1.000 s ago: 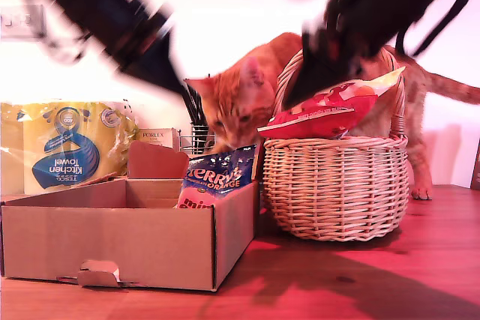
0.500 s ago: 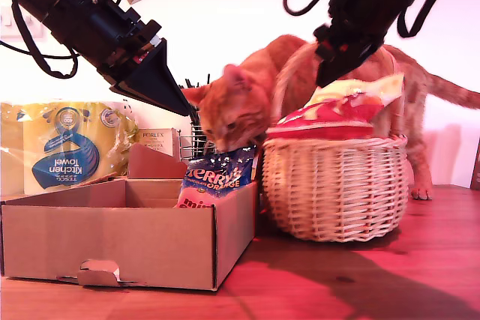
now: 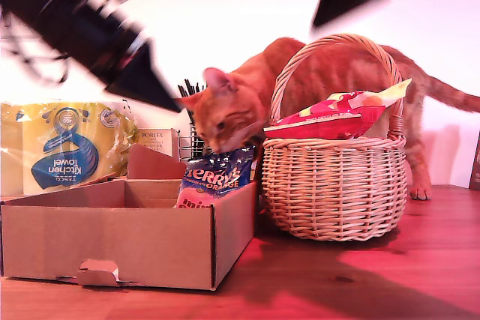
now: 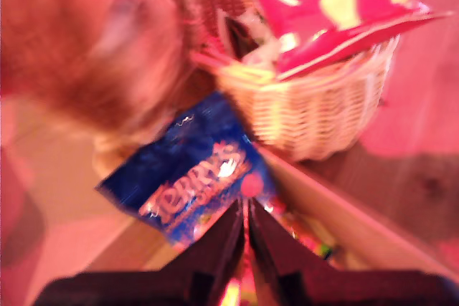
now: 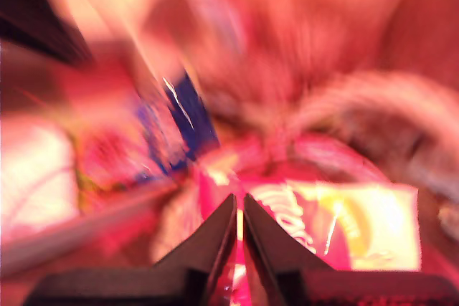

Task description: Move the bags of Easter eggs from the cardboard box on the left into the woven basket on the right side.

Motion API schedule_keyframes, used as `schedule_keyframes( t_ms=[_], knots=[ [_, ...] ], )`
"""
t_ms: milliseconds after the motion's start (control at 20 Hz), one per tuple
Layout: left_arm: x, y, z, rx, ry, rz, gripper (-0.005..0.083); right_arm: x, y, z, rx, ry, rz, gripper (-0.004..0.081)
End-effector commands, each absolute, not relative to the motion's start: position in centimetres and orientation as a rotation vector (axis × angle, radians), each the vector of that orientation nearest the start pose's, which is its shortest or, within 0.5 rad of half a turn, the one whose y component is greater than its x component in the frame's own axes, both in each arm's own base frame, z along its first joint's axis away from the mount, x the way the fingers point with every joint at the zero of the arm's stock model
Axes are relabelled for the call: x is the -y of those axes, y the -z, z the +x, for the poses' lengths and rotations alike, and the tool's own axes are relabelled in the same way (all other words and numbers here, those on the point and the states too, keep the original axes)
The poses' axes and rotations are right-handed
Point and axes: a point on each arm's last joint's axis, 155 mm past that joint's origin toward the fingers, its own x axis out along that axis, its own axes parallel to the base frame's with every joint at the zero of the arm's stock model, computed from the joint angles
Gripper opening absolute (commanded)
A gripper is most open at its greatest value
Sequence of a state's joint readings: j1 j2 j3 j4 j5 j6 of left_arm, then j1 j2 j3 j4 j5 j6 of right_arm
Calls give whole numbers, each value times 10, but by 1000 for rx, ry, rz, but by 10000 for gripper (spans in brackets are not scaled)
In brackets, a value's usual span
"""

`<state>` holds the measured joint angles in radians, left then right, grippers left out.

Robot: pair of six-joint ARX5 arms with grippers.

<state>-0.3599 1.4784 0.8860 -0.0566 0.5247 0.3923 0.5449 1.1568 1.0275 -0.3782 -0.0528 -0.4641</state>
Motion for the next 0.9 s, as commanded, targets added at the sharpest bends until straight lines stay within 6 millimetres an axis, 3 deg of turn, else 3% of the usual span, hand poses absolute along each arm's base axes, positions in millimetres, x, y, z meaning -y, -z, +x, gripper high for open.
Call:
schedule_keyframes(
  t_ms=[0,200,250,400,450,700,850],
  knots=[
    [221,-112,346,-514,961,280,-20,-204,-247,309,-391,-716,-532,-13],
    [216,-117,360,-411,926,275,-1,-192,-268,256,-392,-797,-469,-13],
    [216,-117,362,-402,924,275,77,-188,-269,241,-405,-816,-458,-13],
    [221,-105,371,-417,913,230,673,-172,-276,204,-412,-843,-431,-13],
    [222,-96,371,-435,917,227,767,-167,-278,195,-408,-842,-431,-13],
    [229,-60,375,-485,932,219,788,-145,-293,161,-353,-821,-382,-13],
    [238,-52,382,-524,933,177,788,-140,-292,155,-351,-818,-380,-13]
  ],
)
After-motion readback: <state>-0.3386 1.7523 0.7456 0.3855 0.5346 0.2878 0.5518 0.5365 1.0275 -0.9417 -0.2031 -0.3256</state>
